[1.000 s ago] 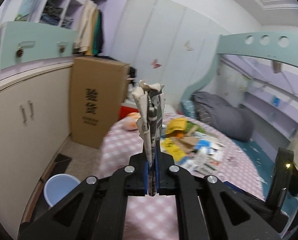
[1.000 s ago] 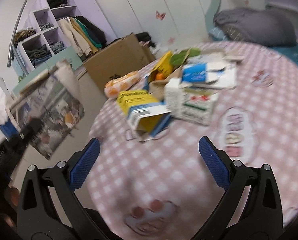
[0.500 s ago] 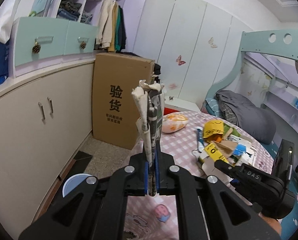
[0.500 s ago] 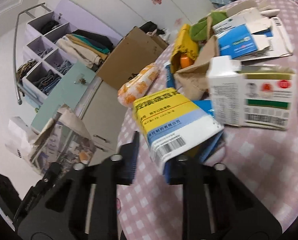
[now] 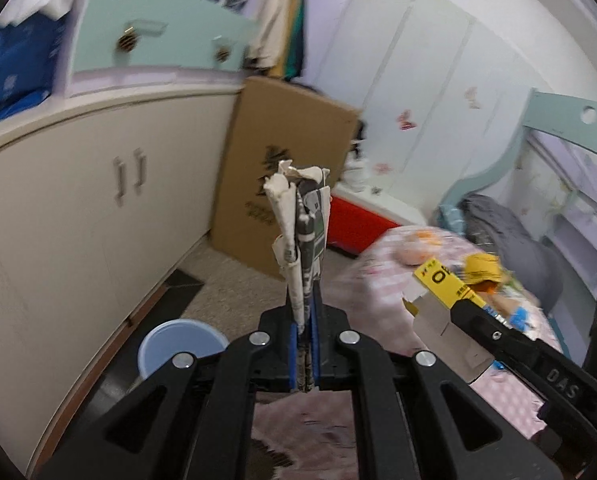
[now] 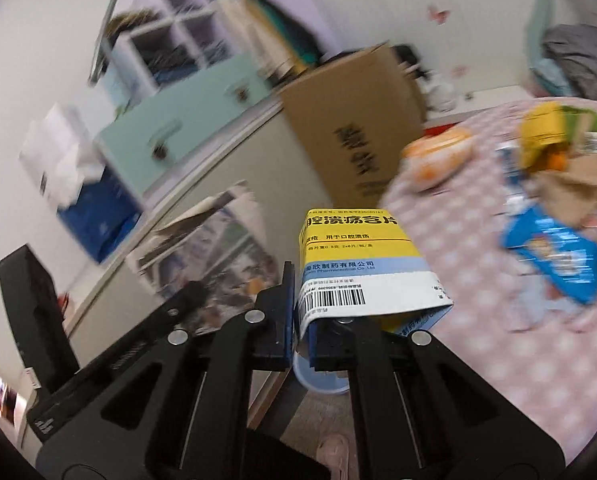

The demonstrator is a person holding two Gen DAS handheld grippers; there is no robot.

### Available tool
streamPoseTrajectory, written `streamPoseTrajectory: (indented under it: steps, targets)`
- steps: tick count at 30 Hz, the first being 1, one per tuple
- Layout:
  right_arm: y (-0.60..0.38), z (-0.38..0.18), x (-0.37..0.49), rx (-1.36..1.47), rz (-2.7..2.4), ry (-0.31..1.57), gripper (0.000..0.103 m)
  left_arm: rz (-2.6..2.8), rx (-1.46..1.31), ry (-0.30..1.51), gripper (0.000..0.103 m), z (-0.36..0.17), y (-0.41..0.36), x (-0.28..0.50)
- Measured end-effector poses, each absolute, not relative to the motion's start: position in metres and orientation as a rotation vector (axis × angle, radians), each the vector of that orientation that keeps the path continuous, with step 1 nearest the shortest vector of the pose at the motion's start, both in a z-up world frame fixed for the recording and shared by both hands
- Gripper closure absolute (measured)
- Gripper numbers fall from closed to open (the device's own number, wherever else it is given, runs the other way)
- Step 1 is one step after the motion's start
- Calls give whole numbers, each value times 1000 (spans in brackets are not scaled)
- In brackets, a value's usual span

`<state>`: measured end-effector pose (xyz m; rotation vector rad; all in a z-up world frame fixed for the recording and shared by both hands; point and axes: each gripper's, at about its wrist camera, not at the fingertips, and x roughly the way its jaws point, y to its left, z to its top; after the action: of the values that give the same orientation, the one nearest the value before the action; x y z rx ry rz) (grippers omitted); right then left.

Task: Collect trash
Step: 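Grasp the yellow-and-white medicine box with the right gripper while left holds the newspaper, then carry both items over the blue bucket, open right then left gripper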

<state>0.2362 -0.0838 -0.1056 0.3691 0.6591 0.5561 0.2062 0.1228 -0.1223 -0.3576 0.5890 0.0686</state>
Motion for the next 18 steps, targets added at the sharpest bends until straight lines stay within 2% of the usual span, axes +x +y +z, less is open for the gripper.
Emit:
streamPoseTrajectory:
  steps: [13,15,17,18]
  targets:
    - [86,-195,314,189,734,923,96,374,-400,779,98,-205,245,242]
    - [102,-211,327,153,729,965,86,415,-389,798,98,-215,259,249]
    - [115,-227,340,123,691,965,33,433,-381,820,97,-223,267,256]
    - [119,-234,346,104,673,964,33,438,-383,828,97,-226,269,259]
